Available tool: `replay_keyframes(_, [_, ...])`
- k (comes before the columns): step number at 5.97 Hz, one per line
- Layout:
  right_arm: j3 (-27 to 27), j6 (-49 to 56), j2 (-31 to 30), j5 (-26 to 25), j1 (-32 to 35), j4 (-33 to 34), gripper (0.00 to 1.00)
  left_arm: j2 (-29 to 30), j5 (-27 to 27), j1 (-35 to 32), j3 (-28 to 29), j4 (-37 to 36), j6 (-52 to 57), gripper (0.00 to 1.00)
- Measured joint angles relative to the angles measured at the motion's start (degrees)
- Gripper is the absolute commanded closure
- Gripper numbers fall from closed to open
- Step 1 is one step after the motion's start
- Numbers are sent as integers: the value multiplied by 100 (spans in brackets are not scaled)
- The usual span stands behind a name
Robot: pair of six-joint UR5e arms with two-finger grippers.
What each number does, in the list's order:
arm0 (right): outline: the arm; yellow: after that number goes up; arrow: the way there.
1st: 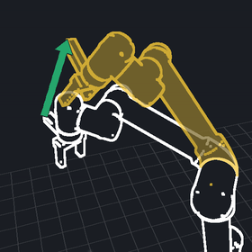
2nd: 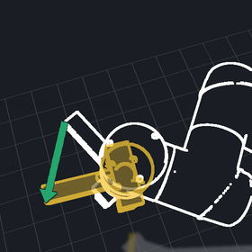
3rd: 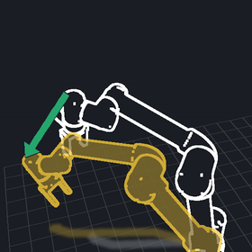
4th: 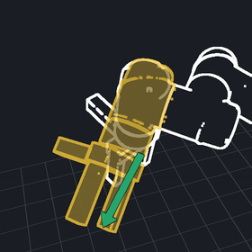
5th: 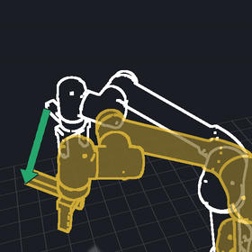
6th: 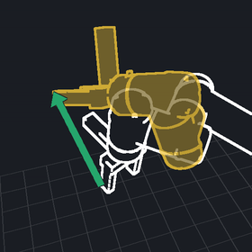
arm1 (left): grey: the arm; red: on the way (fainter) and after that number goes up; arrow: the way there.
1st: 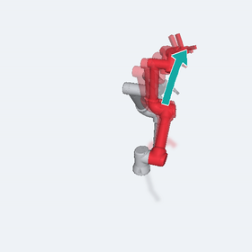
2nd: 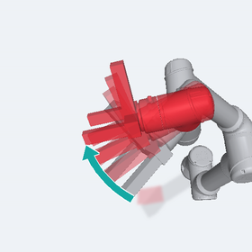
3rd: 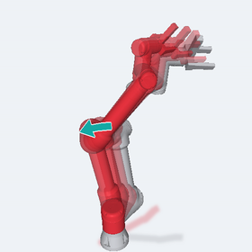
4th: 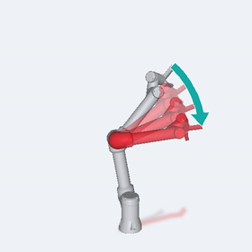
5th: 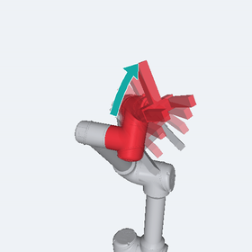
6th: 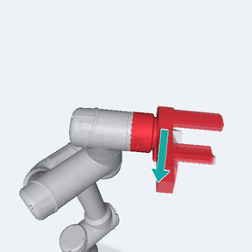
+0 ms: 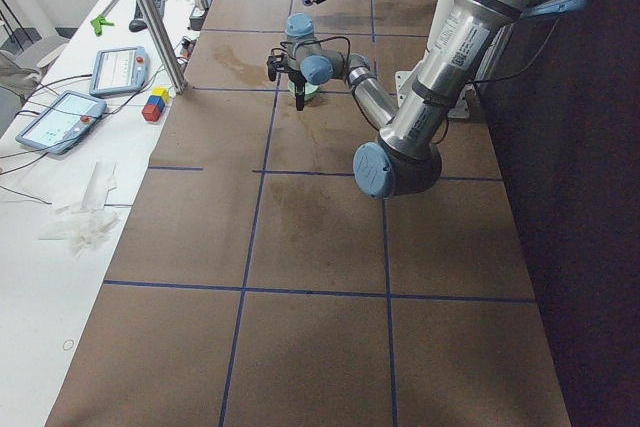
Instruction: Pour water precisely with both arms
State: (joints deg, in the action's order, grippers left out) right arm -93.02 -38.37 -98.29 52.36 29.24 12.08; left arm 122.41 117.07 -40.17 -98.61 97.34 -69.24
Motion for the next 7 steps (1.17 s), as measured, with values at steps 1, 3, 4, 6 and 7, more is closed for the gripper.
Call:
replay_keyframes(1, [2,95,339,61,16,139,100,2,0,0,0,-1,-1,0])
replay_keyframes(3, [14,217,1108,166,20,892,100,10,0,0,0,4,-2,0])
replay_keyframes(4, [27,229,1547,159,6,1384,100,15,0,0,0,4,-2,0])
replay_keyframes(6, [45,228,2311,-145,-224,2391,100,20,0,0,0,4,-2,0])
replay_keyframes(7, [51,232,2690,-500,-490,2942,100,20,0,0,0,4,-2,0])
